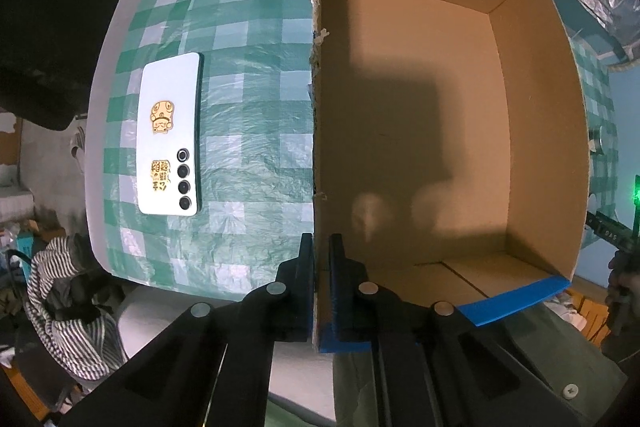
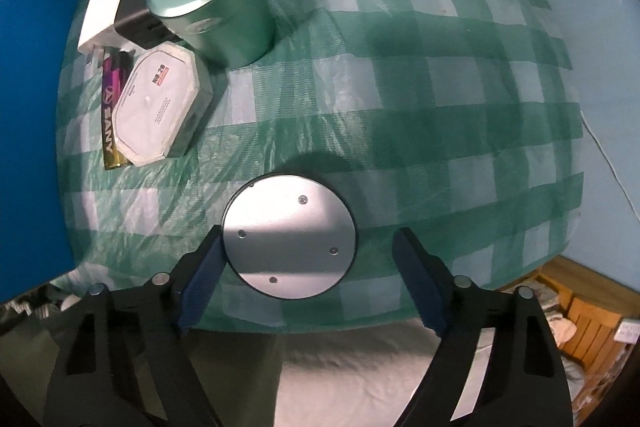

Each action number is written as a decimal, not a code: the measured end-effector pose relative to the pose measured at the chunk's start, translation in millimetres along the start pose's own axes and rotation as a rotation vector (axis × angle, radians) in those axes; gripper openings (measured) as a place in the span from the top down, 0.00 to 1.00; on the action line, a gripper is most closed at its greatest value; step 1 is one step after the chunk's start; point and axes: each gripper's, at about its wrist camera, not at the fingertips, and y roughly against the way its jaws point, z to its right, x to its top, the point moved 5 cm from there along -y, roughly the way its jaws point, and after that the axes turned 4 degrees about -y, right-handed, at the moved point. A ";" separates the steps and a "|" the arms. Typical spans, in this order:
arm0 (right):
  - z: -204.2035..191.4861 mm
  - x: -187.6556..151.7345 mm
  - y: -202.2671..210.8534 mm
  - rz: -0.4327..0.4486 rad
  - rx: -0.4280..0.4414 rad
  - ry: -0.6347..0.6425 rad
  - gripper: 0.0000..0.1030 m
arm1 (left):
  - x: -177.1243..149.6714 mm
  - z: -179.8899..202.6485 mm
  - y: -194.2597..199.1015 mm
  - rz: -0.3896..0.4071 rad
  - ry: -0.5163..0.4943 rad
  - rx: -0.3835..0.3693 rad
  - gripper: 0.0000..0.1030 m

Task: Organize rigid objects
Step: 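Move the right tool down to the round silver disc and grasp it, then carry the silver disc with the right tool over the cardboard box, then open the right tool to drop the disc into the box, then move the right tool to the teal tin and grasp it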

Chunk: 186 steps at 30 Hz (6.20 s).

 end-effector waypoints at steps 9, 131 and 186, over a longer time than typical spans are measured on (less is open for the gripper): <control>-9.6 -0.2 -11.5 -0.005 -0.009 0.031 0.40 | -3.3 -2.0 -3.8 -0.010 0.018 -0.024 0.94; -296.2 114.5 131.8 0.176 0.155 0.571 0.29 | -10.6 3.9 -5.2 -0.006 -0.008 -0.002 0.97; -75.4 102.3 37.5 0.030 0.007 0.229 0.29 | -11.3 2.9 -1.8 -0.009 -0.018 0.001 0.97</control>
